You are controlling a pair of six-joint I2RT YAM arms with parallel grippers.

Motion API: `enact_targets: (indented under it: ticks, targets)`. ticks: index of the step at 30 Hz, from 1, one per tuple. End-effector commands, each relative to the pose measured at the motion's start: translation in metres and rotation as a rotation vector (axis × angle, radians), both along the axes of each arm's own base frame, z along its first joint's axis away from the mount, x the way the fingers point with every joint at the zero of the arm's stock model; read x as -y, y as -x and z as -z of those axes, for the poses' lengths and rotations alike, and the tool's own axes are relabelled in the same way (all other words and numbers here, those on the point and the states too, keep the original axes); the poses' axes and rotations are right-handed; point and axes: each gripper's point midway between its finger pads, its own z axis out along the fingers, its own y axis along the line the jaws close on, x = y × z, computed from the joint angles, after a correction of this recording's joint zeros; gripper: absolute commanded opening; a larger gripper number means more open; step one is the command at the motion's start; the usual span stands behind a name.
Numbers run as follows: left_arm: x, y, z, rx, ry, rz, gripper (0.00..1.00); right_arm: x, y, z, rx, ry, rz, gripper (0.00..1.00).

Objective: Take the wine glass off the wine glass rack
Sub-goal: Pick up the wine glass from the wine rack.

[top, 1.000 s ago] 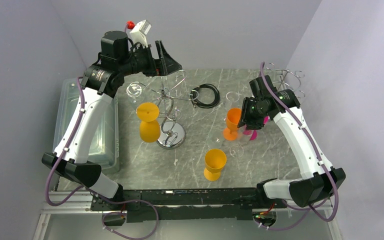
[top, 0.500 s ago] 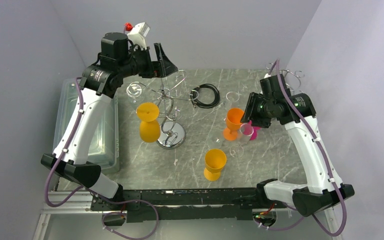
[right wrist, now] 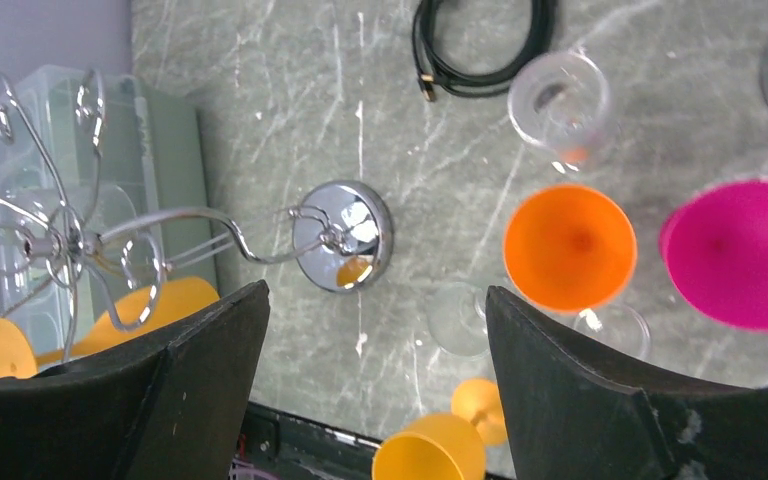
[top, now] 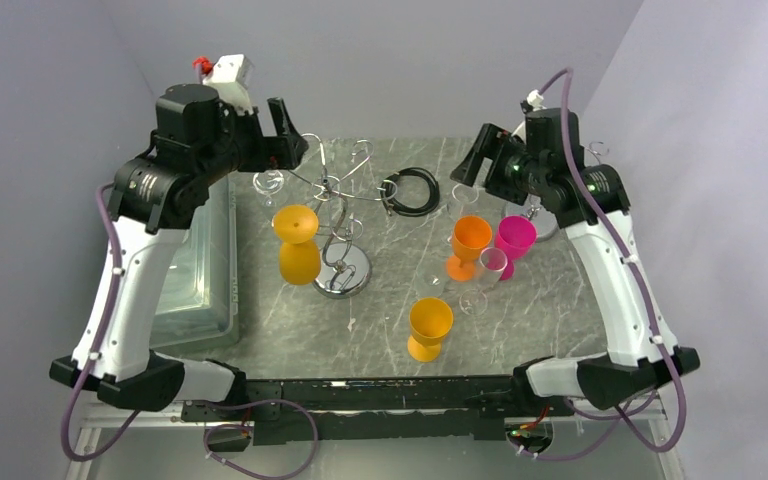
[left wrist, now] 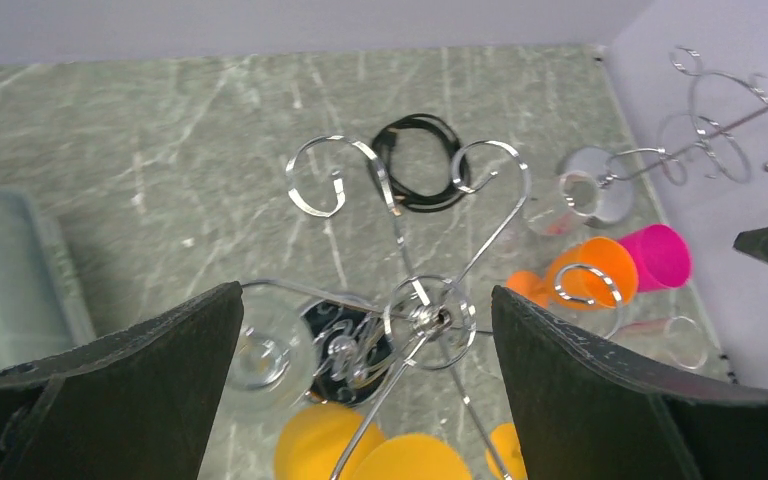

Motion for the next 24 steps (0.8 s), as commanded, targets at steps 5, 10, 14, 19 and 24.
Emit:
enact_targets:
  ticks: [5,10,14,19,24]
  targets:
    - [-0.051,0.024,0.028,-0.074,-0.184,-0.203,0.99,-0.032,-0.036,-0.034,0.159,-0.071,-0.077,0.97]
    - [-0.051,0.030,0.046,-0.112,-0.235,-0.232,1.00,-0.039,-0.041,-0.035,0.176,-0.075,-0.098,1.00]
    - [-0.048,0.030,0.052,-0.114,-0.277,-0.258,1.00,-0.041,-0.041,-0.035,0.181,-0.077,-0.109,1.00]
    - [-0.045,0.024,0.059,-0.118,-0.292,-0.274,0.99,-0.041,-0.039,-0.034,0.185,-0.080,-0.112,1.00]
    - [-0.050,0.019,0.066,-0.122,-0.322,-0.313,0.97,-0.041,-0.038,-0.033,0.186,-0.081,-0.112,1.00]
